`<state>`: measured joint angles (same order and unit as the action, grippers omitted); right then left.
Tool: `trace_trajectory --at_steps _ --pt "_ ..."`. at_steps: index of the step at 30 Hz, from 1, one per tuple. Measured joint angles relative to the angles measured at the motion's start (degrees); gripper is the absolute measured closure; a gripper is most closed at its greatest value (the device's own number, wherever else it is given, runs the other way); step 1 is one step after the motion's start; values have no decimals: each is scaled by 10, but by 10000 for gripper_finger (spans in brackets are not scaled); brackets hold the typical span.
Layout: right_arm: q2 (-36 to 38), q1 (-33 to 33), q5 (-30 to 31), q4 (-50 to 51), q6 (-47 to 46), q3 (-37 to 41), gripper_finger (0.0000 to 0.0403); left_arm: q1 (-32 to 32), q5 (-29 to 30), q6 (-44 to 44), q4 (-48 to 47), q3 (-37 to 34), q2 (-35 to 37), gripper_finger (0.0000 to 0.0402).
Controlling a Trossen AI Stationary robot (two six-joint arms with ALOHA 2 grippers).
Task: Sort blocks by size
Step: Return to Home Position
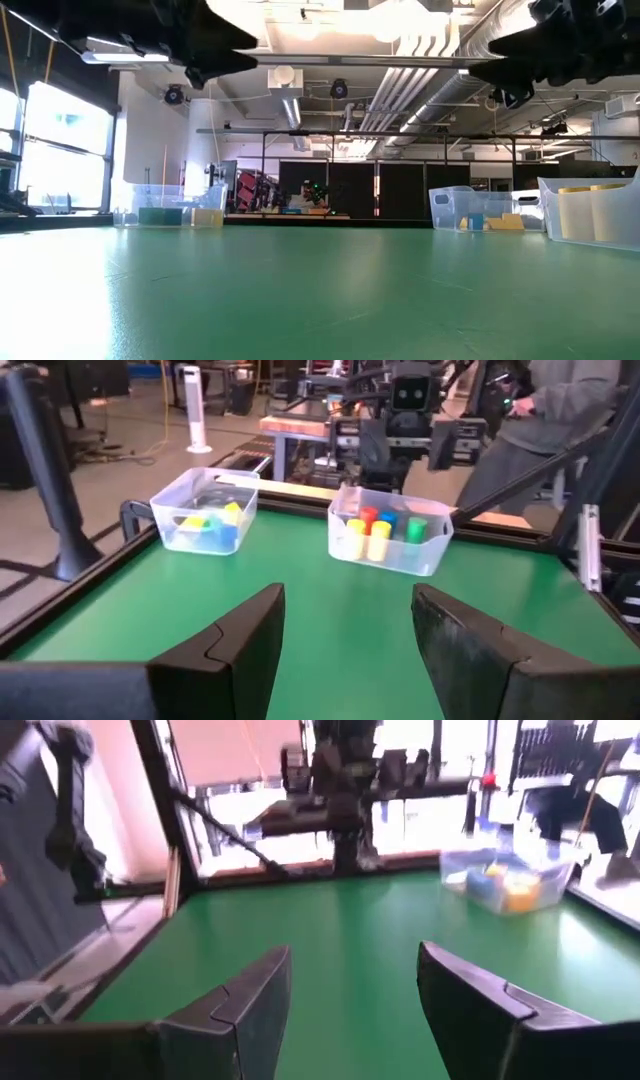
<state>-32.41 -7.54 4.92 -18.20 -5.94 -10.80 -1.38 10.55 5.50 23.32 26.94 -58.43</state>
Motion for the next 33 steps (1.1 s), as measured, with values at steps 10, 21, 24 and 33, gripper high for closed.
trace_trajectory --at_steps 10,21,24,33 --pt "173 67 -50 135 14 5 194 42 -14 10 -160 0 152 198" --pt "191 18 -60 153 3 40 195 55 -15 30 -85 -159 339 198" --pt "203 5 -60 137 -17 72 195 68 -23 39 -90 -191 398 198" --pt "255 -29 -38 132 -16 102 195 83 -30 49 -232 -216 569 198"
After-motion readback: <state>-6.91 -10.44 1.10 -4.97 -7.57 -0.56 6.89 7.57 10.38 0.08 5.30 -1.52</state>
